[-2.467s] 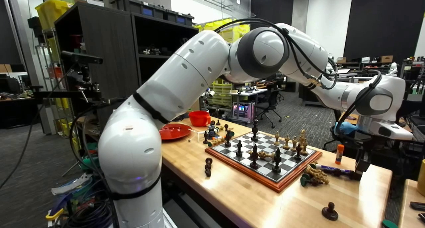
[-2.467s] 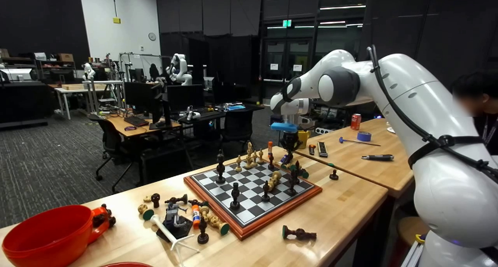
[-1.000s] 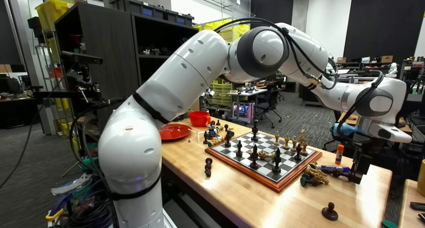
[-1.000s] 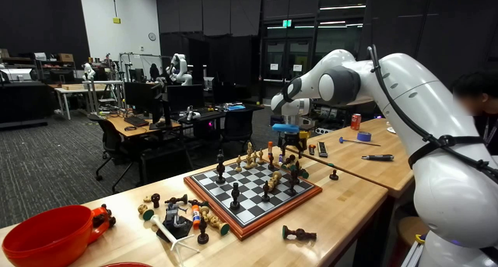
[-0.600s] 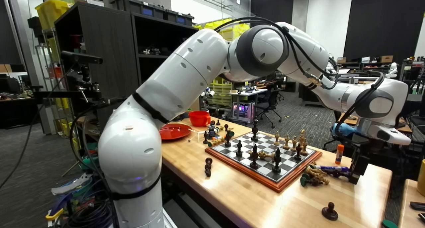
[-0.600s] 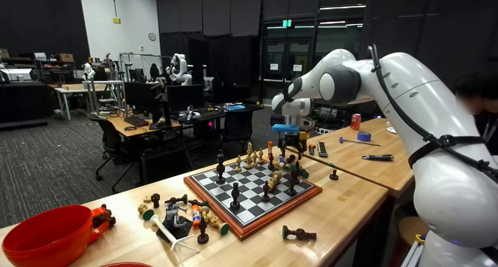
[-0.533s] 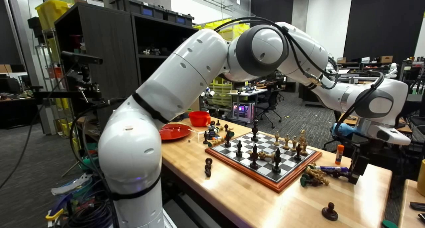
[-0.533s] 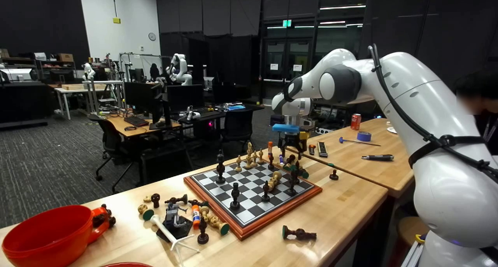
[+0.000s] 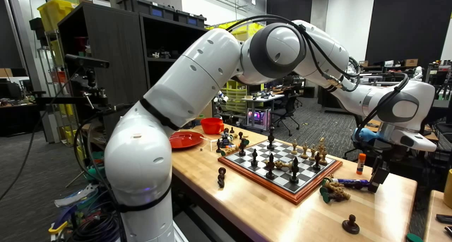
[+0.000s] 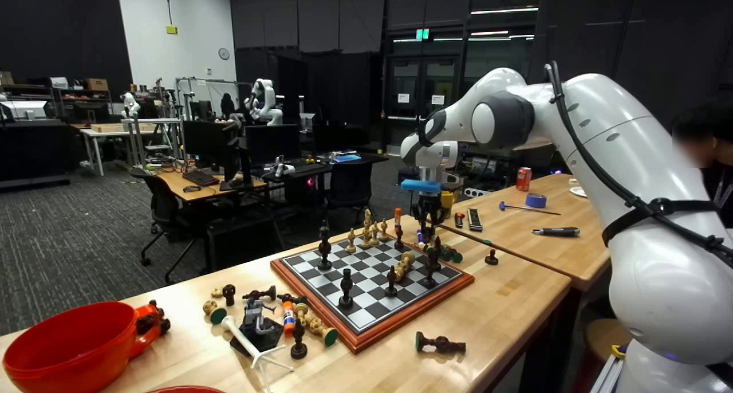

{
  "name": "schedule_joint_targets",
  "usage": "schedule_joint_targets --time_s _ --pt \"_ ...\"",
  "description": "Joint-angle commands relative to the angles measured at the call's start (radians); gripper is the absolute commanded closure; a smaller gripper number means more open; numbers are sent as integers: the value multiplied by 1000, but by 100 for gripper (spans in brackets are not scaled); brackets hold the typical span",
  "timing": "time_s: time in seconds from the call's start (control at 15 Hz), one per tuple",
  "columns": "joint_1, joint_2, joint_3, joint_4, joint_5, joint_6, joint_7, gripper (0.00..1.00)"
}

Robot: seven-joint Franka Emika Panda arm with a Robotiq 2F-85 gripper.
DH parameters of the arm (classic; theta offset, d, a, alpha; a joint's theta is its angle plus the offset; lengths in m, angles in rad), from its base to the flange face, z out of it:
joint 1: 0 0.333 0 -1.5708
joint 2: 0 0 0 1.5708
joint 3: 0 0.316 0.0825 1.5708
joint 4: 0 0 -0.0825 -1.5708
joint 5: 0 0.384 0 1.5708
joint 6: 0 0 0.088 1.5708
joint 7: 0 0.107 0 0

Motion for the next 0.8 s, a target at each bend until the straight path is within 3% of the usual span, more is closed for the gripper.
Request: schedule_joint_targets --time_s 0.0,0.73 --pt "0 -48 4 -47 9 -10 6 92" --pt "3 -74 8 -60 8 0 -3 92"
